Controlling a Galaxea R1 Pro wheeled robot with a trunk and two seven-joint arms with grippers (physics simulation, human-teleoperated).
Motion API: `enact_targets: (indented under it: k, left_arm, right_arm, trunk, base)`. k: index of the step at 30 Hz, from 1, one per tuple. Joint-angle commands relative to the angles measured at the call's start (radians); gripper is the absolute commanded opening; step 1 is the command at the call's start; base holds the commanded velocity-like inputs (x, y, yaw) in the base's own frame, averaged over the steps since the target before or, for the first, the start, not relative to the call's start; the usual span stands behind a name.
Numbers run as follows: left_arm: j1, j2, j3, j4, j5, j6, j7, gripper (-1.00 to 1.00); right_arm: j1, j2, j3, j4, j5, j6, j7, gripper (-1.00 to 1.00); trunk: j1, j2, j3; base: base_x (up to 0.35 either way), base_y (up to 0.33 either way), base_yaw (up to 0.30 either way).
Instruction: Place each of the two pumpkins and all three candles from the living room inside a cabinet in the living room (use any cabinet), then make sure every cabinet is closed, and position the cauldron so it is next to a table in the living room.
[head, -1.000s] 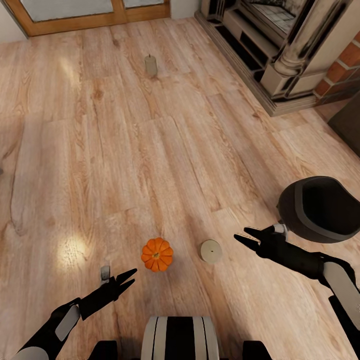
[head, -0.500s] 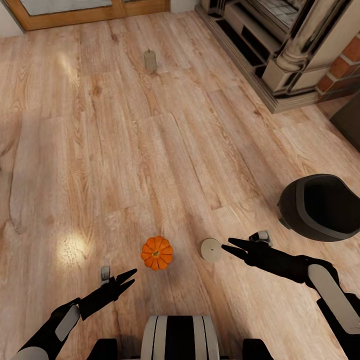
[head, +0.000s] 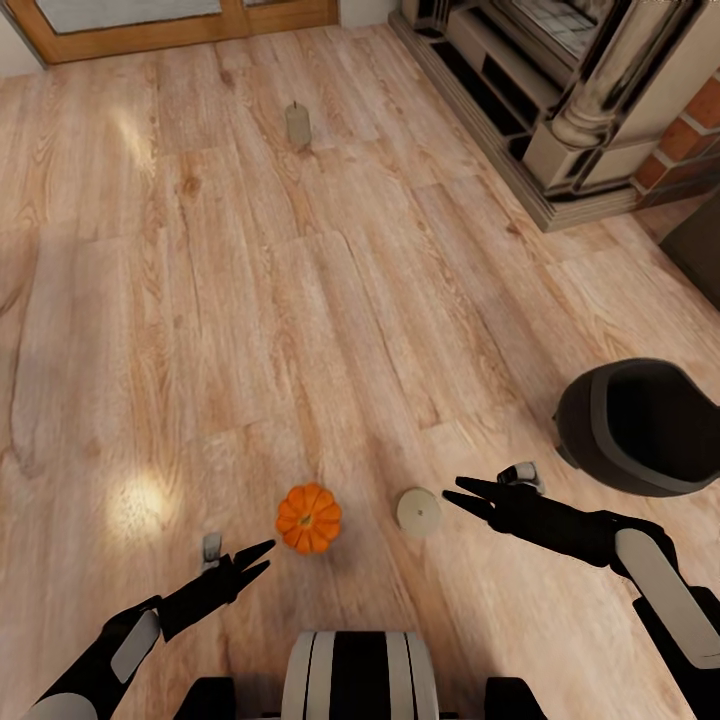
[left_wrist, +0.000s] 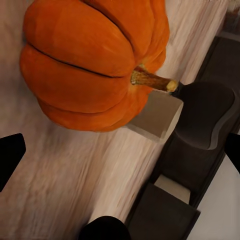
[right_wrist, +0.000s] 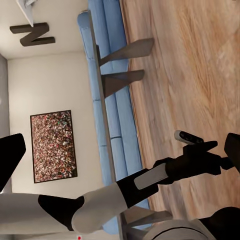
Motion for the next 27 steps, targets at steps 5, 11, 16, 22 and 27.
enact_targets:
  k: [5,11,16,22,27]
  left_arm:
    - [0.0,0.0,0.001,0.001,0.004,0.009,-0.001,1.0]
    - [0.0,0.0,0.002,0.001,0.004,0.01,-0.001,1.0]
    - [0.0,0.0,0.004,0.001,0.004,0.01,-0.001,1.0]
    - [0.0,0.004,0.01,0.002,0.005,0.009,0.0,1.0]
    - [0.001,0.005,0.012,0.003,0.014,0.012,0.119,1.0]
  right_arm:
    - [-0.001,-0.001,0.001,0.001,0.003,0.002,0.006,1.0]
    - [-0.001,-0.001,0.001,0.001,0.003,0.002,0.007,1.0]
    - [-0.001,-0.001,0.001,0.001,0.003,0.002,0.006,1.0]
    - [-0.001,-0.001,0.001,0.001,0.003,0.002,0.006,1.0]
    - [-0.001,-0.001,0.001,0.001,0.003,0.002,0.006,1.0]
  trunk:
    - [0.0,0.0,0.0]
    - [0.0,0.0,0.0]
    - [0.0,0.0,0.0]
    - [0.0,0.0,0.0]
    - [0.0,0.0,0.0]
  base:
    - [0.04,-0.034,0.0]
    - [0.069,-0.052,0.0]
    - [0.049,0.012,0.0]
    - [0.043,0.03,0.0]
    - [0.003,0.002,0.0]
